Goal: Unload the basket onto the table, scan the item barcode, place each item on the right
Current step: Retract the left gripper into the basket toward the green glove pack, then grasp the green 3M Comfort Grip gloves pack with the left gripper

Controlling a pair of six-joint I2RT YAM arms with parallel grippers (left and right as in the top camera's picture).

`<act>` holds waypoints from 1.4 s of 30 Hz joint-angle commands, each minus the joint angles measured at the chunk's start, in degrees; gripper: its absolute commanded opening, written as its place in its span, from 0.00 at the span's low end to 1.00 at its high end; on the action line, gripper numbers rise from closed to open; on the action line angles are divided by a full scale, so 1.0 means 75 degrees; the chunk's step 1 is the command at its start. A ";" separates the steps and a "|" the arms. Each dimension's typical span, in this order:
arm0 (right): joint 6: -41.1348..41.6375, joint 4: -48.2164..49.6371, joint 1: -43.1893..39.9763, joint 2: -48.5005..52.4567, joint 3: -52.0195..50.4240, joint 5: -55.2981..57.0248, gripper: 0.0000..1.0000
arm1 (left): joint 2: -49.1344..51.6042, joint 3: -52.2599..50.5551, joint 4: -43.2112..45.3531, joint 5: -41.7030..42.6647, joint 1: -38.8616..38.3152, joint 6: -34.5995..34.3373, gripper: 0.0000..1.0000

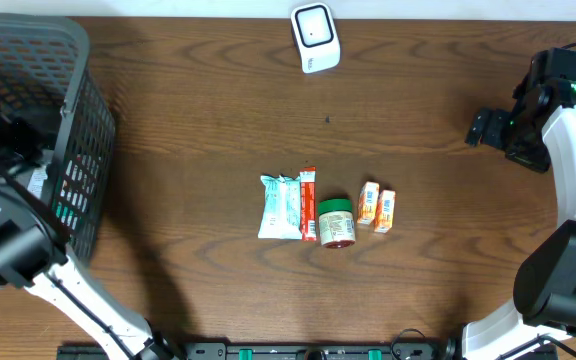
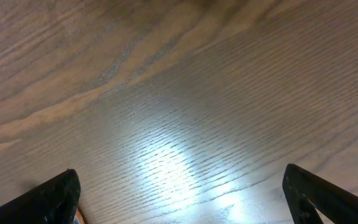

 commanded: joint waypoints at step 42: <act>-0.0052 -0.0006 -0.0003 -0.0087 0.0087 0.0070 0.99 | -0.1294 -0.3847 0.2471 -0.1967 -0.1110 0.2101 0.91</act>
